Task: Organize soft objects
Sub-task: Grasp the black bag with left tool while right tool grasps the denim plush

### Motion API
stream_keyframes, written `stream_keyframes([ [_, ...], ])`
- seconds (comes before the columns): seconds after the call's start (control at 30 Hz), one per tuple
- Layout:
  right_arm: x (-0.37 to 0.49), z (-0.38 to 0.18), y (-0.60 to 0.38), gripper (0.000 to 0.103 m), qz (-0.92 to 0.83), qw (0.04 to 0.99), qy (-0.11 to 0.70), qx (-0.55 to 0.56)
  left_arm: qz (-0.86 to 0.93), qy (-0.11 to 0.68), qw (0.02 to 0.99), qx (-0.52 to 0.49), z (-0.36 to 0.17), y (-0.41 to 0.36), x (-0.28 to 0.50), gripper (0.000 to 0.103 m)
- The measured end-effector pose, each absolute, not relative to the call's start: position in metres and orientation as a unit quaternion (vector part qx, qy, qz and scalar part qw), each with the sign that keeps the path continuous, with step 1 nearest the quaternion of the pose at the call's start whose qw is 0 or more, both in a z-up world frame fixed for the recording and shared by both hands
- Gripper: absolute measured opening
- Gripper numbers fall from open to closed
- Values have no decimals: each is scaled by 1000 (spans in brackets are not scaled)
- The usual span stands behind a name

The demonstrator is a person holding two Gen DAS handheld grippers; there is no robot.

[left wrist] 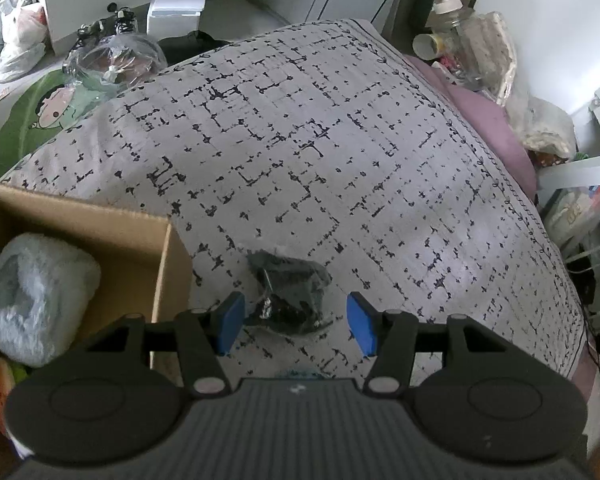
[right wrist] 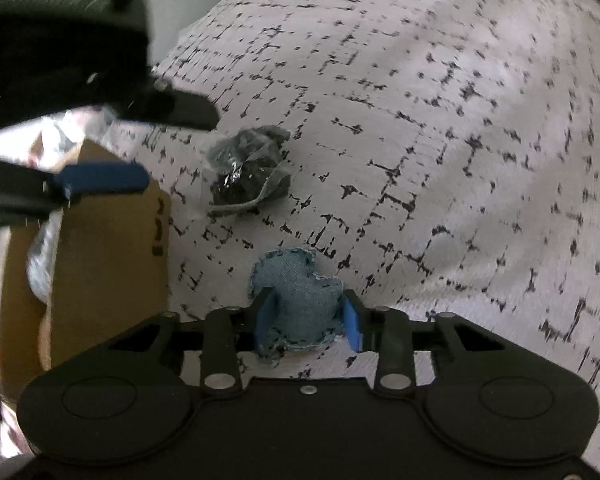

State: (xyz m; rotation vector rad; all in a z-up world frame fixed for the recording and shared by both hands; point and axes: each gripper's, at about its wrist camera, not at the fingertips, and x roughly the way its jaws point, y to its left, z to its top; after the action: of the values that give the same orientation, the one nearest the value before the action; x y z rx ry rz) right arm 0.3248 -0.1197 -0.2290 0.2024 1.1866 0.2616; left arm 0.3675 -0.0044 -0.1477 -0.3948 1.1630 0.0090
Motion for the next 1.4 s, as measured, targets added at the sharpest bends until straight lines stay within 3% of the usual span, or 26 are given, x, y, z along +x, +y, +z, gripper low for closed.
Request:
stream_keyframes([
  [0.2, 329, -226, -128, 25, 109, 820, 549, 119, -1, 558, 814, -163, -156, -14, 377, 56],
  [0.8, 334, -215, -179, 26, 37, 819, 522, 234, 30, 586, 807, -66, -187, -54, 396, 56],
  [0.97, 331, -211, -183, 26, 46, 820, 515, 244, 36, 580, 812, -58, -189, -56, 393, 39],
  [1.4, 318, -186, -194, 26, 69, 829, 486, 269, 44, 553, 829, -73, -149, -50, 362, 37],
])
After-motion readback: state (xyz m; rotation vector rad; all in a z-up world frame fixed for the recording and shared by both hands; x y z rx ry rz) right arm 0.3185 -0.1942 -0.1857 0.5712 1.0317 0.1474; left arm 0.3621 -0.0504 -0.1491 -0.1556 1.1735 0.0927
